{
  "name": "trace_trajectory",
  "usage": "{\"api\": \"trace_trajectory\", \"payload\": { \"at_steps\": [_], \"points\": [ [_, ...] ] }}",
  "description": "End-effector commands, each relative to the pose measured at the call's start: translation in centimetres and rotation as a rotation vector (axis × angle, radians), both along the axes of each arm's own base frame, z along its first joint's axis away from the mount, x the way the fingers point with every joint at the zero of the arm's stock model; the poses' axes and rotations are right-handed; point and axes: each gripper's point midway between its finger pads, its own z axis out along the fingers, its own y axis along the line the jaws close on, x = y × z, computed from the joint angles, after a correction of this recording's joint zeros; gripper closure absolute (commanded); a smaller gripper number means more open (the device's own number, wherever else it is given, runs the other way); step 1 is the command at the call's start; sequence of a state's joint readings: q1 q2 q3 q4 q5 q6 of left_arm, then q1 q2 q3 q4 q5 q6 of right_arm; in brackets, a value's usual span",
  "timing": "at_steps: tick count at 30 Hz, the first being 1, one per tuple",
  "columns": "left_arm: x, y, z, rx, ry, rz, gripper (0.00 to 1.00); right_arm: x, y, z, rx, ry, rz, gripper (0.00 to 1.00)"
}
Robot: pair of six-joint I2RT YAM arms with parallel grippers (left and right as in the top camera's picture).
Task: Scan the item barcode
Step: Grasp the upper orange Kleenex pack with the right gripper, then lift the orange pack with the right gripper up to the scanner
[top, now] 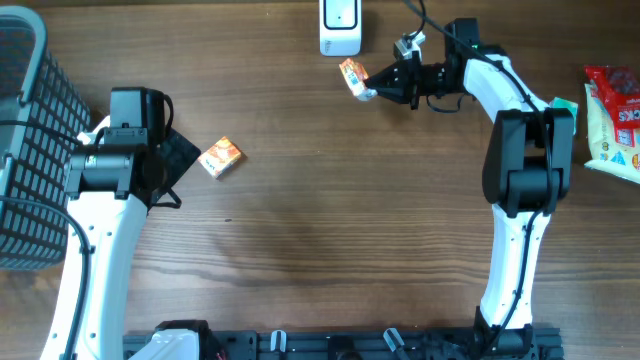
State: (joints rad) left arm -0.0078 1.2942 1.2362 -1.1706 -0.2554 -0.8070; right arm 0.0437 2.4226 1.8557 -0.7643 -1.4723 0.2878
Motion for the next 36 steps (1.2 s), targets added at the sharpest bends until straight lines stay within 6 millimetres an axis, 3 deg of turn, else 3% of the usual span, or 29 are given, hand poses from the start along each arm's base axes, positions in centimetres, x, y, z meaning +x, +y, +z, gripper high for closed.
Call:
{"api": "trace_trajectory", "payload": {
  "at_steps": [1,11,33,36],
  "points": [
    [0.0,0.1,-0.2,-0.008,0.003,0.016,0.0,-0.8,0.1,2.2,0.148,-0.052,0.037,0.96],
    [0.0,0.1,-0.2,-0.008,0.003,0.016,0.0,-1.4,1.6,2.2,0.149,-0.043,0.071,0.96],
    [0.0,0.1,-0.2,-0.008,0.003,0.016,0.0,-0.8,1.7,2.3,0.144,-0.054,0.076,0.96],
    [0.0,0.1,-0.2,-0.008,0.003,0.016,0.0,0.3,1.7,0.1,0.004,0.011,0.023,0.96]
  ]
}}
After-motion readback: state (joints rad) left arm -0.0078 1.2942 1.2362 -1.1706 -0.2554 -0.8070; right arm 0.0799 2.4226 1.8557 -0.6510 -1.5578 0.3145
